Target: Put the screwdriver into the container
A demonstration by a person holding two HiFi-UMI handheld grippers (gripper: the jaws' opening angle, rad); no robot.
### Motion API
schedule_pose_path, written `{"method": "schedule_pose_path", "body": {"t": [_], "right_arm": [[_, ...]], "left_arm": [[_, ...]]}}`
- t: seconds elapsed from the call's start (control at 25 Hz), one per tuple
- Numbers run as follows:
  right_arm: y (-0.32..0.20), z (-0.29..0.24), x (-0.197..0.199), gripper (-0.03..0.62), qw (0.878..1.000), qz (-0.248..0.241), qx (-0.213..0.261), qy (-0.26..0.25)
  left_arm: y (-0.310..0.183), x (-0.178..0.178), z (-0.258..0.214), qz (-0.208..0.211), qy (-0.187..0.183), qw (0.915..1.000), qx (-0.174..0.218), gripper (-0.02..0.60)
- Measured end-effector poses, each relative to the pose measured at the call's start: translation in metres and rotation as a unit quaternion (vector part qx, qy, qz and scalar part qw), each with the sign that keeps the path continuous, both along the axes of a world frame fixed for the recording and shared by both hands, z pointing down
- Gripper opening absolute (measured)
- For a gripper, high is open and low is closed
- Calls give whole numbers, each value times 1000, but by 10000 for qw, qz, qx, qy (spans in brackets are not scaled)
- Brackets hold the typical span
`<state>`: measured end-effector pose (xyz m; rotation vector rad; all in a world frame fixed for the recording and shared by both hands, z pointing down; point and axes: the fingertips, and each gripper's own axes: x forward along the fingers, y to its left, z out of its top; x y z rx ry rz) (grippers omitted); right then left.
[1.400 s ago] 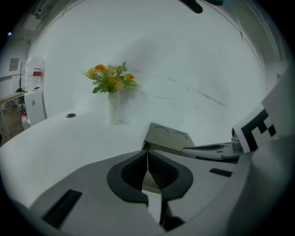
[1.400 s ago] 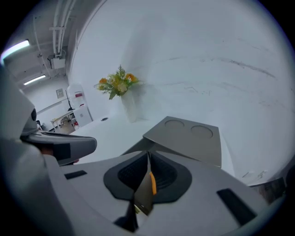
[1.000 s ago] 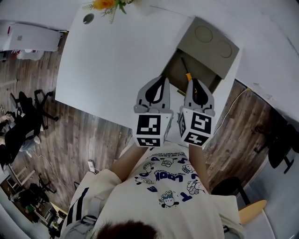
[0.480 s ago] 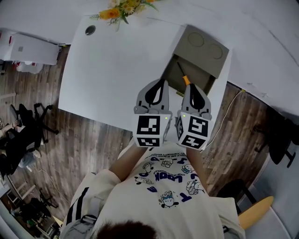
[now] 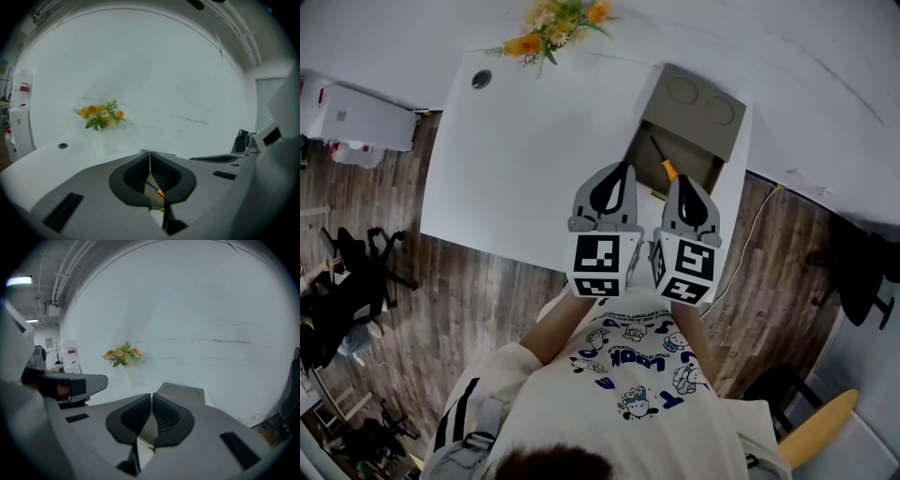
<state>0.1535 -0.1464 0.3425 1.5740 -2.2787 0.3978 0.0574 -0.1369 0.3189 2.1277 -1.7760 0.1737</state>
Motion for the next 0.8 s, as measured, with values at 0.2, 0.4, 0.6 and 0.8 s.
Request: {"method": "schedule_pose_path", "body": {"t": [0.2,0.4,0.6,0.8], "right_arm": [[4,-3,0,35,10000,27,-6,10],[3,-10,-3,35,9999,36,118,10],[4,-12,-4,35,9999,24,146,6],[3,-13,-6,35,9998,19,178,17]], "left_arm": [[1,0,-4,33,6,10000,83,21],[5,-2,-3,55,-5,10000,12,21],[7,-2,-5,58,7,10000,51,20],[5,-2,-7,63,13,9999,121,21]]}}
